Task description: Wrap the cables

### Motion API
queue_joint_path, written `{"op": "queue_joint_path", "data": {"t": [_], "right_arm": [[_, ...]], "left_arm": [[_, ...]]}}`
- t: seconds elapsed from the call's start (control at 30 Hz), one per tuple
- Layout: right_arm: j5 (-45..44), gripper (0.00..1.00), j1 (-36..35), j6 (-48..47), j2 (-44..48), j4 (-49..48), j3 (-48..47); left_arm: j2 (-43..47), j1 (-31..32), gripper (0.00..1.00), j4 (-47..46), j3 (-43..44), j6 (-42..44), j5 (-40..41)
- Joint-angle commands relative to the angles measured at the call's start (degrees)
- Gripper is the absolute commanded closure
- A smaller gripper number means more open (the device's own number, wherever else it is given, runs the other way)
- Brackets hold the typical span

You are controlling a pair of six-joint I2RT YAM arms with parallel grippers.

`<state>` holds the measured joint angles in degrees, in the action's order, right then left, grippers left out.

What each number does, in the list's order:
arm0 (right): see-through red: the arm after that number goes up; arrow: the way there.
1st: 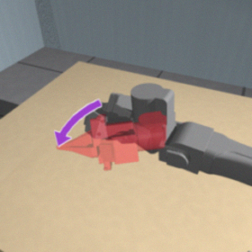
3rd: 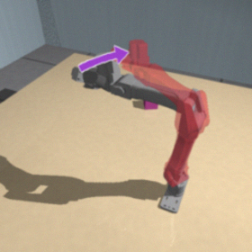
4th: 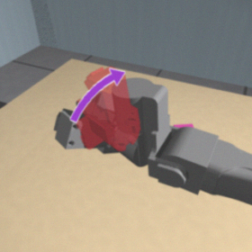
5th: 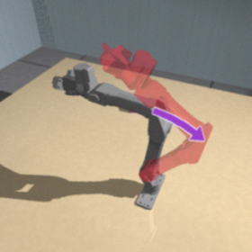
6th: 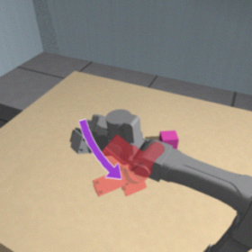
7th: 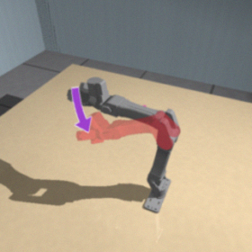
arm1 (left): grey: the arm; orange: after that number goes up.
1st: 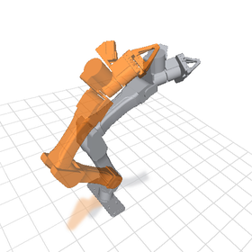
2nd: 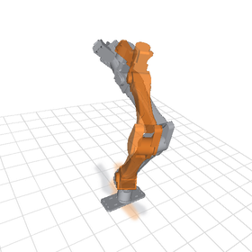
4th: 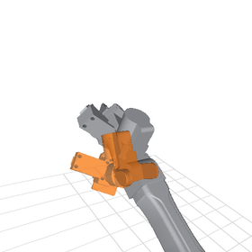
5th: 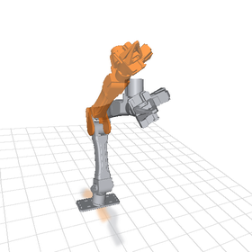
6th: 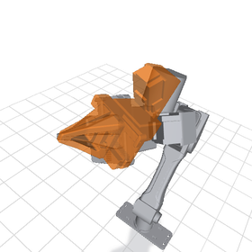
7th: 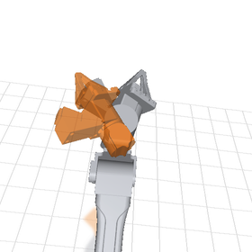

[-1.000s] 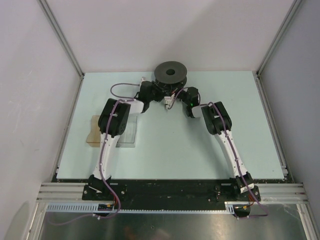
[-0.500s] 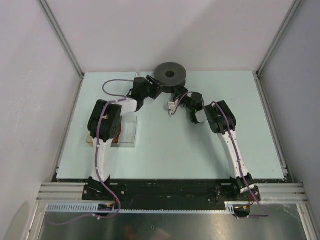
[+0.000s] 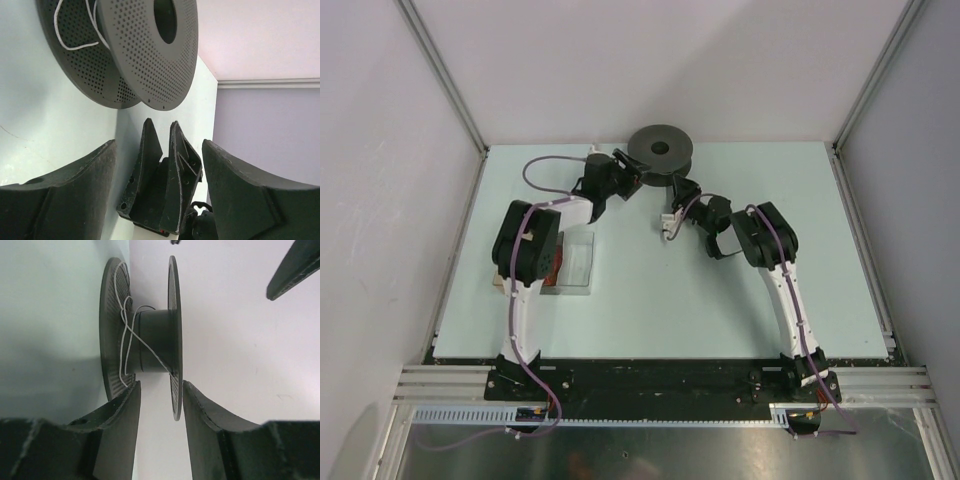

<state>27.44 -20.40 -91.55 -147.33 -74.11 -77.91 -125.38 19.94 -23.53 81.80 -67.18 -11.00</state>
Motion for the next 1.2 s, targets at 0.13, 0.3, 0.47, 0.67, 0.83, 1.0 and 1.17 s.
{"op": "queue_joint_path", "data": {"t": [0.13, 0.3, 0.47, 0.67, 0.83, 1.0, 1.17], "right_arm": [[-1.2, 0.51, 0.4, 3.6, 2.9, -4.6, 7.8], [-4.2, 0.38, 0.9, 6.9, 8.9, -4.8, 9.4], [-8.7, 0.15, 2.2, 11.7, 17.4, 0.3, 10.6], [-14.8, 0.03, 4.4, 19.8, 32.8, 13.2, 13.5], [-19.8, 0.01, 5.4, 35.1, 48.8, 37.2, 13.9], [-16.5, 0.01, 7.0, 52.2, 61.7, 67.5, 13.1], [-13.6, 0.01, 12.5, 68.9, 67.7, 84.5, 13.4]], "left_arm": [[10.4, -0.4, 0.19, -0.4, -1.4, 9.2, -0.6], [15.7, -1.4, 0.11, 4.9, -0.8, 18.4, -1.5], [16.0, -2.1, 0.05, 27.4, 12.0, 33.4, -7.9], [18.0, -4.3, 0.01, 47.9, 24.4, 51.3, -13.8], [17.9, -6.3, 0.01, 66.7, 37.0, 66.9, -13.7], [22.6, -8.5, 0.01, 71.2, 32.2, 71.7, -7.9], [28.0, -9.0, 0.01, 71.3, 22.2, 73.7, -3.1]]}}
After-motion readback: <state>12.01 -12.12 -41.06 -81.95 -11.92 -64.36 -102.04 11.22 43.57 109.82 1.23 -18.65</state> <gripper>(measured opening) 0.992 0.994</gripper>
